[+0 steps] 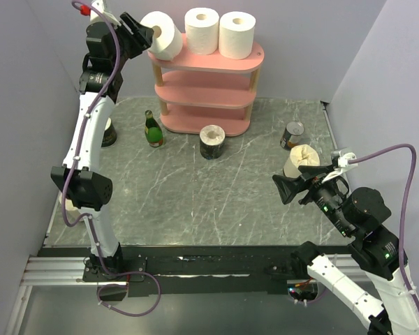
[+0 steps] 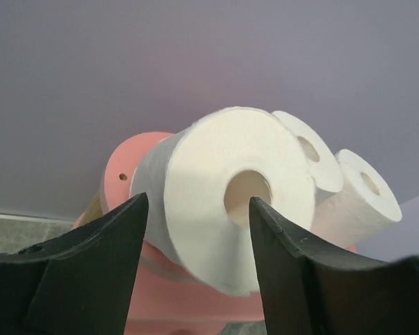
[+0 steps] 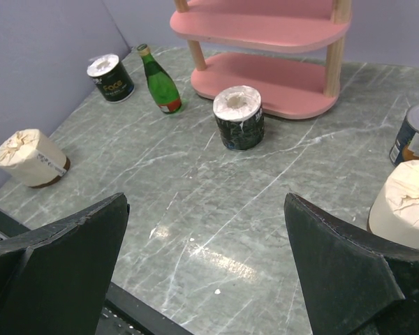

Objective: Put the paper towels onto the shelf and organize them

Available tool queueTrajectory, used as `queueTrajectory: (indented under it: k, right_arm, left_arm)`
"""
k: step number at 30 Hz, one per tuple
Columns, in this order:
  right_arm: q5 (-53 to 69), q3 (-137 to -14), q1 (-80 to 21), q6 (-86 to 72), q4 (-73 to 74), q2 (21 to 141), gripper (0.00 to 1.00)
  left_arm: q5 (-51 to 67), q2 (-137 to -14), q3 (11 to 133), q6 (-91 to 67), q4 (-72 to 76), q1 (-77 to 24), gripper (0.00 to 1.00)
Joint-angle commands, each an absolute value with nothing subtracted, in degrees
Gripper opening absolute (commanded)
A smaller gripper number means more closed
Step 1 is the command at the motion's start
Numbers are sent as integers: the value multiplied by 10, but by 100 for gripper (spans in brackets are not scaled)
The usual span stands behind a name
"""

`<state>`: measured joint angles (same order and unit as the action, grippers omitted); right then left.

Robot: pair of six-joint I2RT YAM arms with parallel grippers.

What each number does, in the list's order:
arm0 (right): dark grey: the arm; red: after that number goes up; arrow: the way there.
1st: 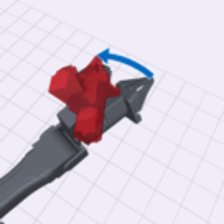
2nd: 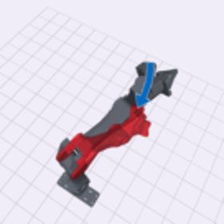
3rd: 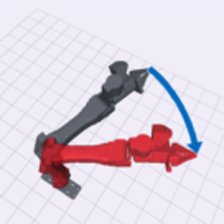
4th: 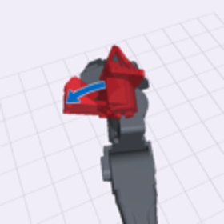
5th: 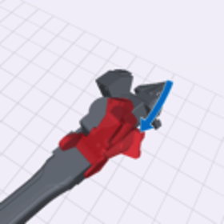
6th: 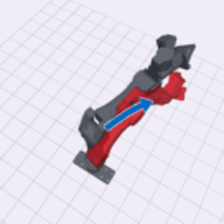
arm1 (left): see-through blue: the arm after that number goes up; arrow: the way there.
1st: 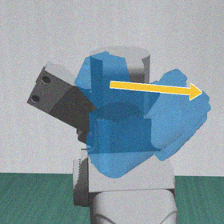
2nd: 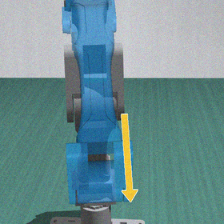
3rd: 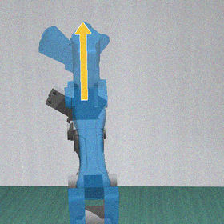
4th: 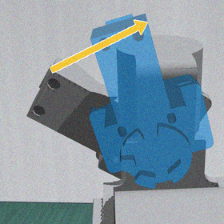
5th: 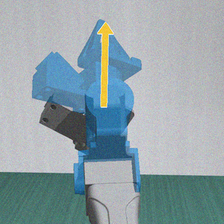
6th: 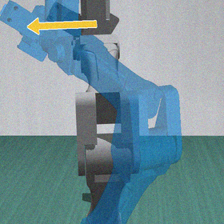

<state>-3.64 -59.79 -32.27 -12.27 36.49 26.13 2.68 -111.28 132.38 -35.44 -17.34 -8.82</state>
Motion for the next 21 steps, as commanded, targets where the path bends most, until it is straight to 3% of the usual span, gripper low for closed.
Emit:
queueTrajectory:
  k: [1,13,16,19,20,21]
  right_arm:
    - [-45,-616,-324,-115,346,267,99]
    - [-42,-606,-324,-111,341,273,100]
    - [-35,-591,-324,-116,336,275,100]
    - [-29,-571,-324,-132,326,278,100]
    - [-19,-566,-324,-142,321,281,100]
    - [-11,-552,-324,-147,316,282,100]
  left_arm:
    - [41,-1105,1355,-359,-117,-87,65]
    - [9,-1050,1305,-309,-162,-87,69]
    - [3,-992,1222,-285,-192,-88,76]
    - [-25,-913,1097,-272,-218,-88,89]
    - [-31,-871,1030,-269,-222,-88,99]
    - [-47,-852,999,-265,-237,-87,97]
